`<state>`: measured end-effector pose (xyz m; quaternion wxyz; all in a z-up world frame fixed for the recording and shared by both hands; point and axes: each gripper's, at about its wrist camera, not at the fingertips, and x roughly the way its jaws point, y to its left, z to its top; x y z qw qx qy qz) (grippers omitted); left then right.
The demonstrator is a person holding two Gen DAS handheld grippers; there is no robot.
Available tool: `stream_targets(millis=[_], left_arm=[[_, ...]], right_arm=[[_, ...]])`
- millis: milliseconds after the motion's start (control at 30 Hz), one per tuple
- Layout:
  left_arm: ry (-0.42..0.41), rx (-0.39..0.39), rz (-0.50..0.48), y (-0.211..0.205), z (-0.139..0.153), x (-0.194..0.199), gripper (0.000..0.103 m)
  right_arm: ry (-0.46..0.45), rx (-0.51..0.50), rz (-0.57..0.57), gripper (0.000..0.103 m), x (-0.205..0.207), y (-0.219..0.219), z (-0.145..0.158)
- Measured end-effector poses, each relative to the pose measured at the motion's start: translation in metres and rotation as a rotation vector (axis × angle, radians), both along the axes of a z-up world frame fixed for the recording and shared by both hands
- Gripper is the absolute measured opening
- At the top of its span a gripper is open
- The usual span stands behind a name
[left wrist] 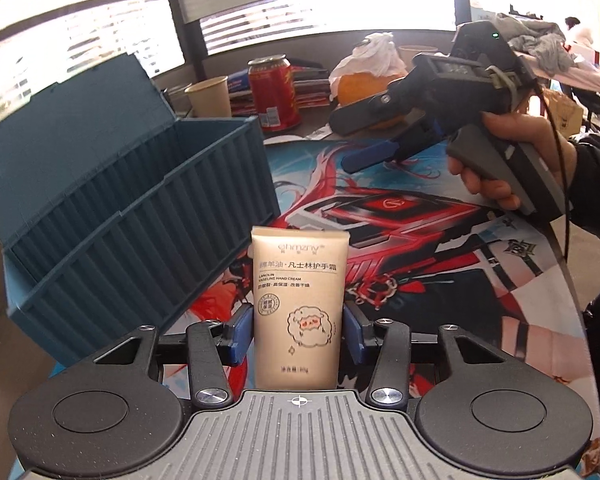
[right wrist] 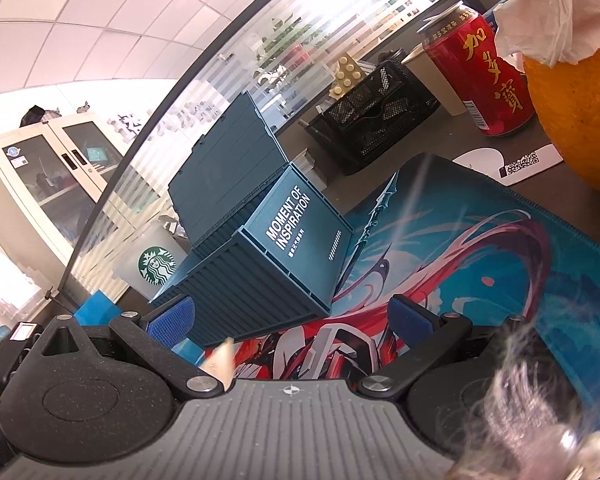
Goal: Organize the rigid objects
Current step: 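Lift the hand-cream tube, lower it into the teal box, open the left tool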
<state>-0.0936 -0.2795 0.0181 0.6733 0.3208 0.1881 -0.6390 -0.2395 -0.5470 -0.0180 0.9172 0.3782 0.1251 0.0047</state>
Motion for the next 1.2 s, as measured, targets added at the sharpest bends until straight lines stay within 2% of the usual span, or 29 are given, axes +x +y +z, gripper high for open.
stream_targets(millis=[167,600,967,1200], left_arm=[[-0.03,-0.001,0.001,0.003,0.011,-0.005,0.045],[-0.055,-0.087,0.032,0.004,0.045,-0.007,0.044],[-0.176,-0.196,0.072,0.002,0.102,0.012,0.044],[-0.263,-0.212,0.096,-0.003,0.13,0.029,0.044]], right_arm=[[-0.009,0.008,0.0,0.103,-0.001,-0.001,-0.001],[-0.011,0.008,0.0,0.103,-0.002,-0.001,-0.001],[-0.011,0.009,0.0,0.103,-0.002,-0.001,-0.001],[-0.012,0.009,0.001,0.103,-0.002,-0.001,-0.001]])
